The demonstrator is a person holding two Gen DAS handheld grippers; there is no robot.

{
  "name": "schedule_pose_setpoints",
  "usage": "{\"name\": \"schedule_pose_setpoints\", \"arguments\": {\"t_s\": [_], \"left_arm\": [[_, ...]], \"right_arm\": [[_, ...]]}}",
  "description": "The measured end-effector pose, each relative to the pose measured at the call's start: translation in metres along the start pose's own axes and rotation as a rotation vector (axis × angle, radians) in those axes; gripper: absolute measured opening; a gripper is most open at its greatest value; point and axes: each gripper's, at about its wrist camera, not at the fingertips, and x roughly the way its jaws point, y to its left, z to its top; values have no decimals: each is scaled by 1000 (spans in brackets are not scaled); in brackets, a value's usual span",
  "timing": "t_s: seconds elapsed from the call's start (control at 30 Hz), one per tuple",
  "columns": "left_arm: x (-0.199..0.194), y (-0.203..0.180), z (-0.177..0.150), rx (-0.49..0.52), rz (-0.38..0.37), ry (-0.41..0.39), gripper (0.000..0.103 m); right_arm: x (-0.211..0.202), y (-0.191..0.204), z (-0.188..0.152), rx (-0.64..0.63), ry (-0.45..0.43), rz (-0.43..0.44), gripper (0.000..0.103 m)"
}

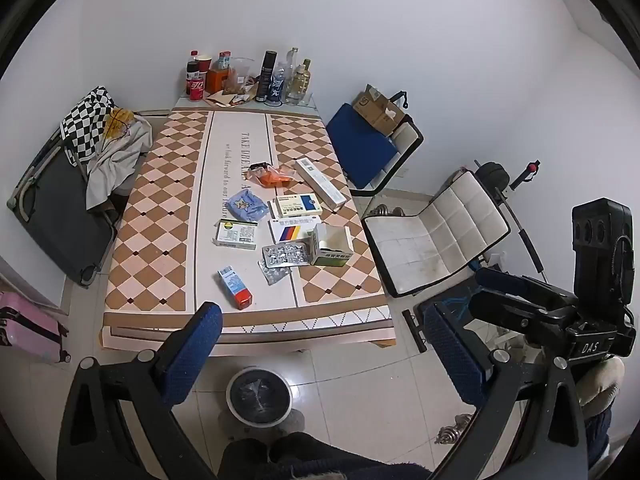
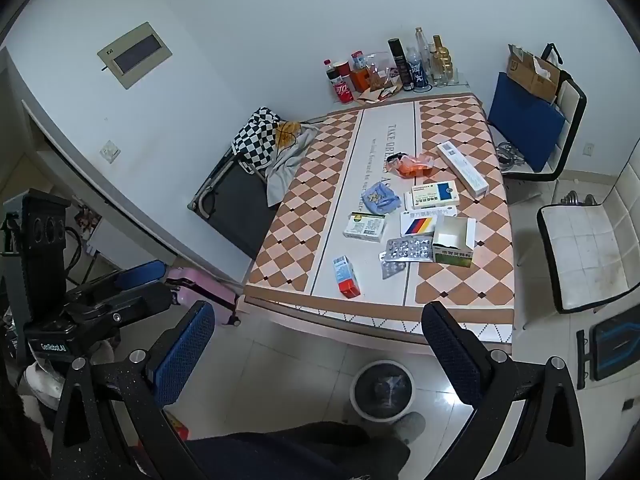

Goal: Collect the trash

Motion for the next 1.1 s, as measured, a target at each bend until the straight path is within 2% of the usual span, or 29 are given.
{"name": "schedule_pose_setpoints", "arguments": {"t_s": [0.7,0.97,1.0,1.1], "left_arm": [[0,1,0,6,3,1,103],[12,-12,-16,9,5,-2,103],[14,-18,-4,7,2,-2,103],[15,-19,-4,8,2,-1,103]], "right_arm": [[2,-2,2,-7,9,0,103],[3,2,1,-9,10,1,103],[4,3,0,-9,9,1,103],[2,2,1,-9,9,2,103]]}}
